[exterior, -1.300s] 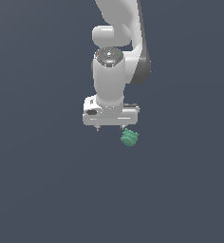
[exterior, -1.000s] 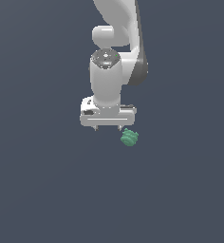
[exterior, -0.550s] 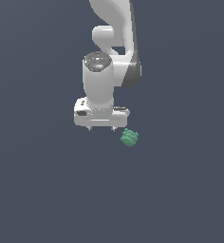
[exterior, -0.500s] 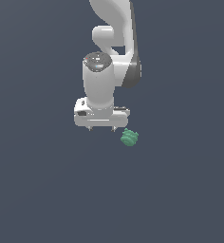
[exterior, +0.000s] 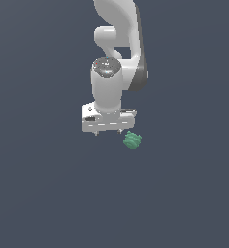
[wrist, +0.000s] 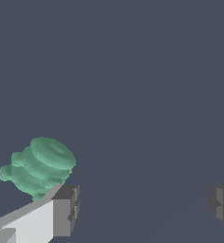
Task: Pick up the object and move it to a goal position.
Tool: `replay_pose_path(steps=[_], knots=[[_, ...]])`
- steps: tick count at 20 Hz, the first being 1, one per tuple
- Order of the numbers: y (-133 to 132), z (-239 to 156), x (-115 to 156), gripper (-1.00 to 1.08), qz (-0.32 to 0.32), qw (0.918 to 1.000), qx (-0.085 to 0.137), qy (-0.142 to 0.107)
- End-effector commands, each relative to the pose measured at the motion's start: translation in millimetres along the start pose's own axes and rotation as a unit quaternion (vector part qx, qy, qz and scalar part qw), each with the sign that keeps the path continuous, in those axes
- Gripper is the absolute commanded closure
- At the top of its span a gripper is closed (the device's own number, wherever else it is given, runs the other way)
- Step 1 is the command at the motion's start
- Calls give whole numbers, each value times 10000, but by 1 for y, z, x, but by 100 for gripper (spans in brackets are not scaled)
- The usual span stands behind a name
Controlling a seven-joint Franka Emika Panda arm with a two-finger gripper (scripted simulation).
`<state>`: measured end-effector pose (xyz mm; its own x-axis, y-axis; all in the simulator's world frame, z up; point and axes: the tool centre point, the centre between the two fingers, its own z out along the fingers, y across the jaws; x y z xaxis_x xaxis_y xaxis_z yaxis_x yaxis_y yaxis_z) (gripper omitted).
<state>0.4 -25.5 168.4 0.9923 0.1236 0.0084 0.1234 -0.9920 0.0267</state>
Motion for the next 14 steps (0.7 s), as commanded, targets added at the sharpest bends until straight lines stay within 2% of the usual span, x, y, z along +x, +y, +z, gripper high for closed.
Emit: replay_pose_path(steps=[1,7,10,14], knots=[[-7,4,0,-92,-298,9996,3,-6],[-31,17,-2,-92,-1254,9921,18,-18],[-45,24,-4,-92,-1783,9840,30,-21],[-63,33,-6,-92,-2481,9687,51,-21]])
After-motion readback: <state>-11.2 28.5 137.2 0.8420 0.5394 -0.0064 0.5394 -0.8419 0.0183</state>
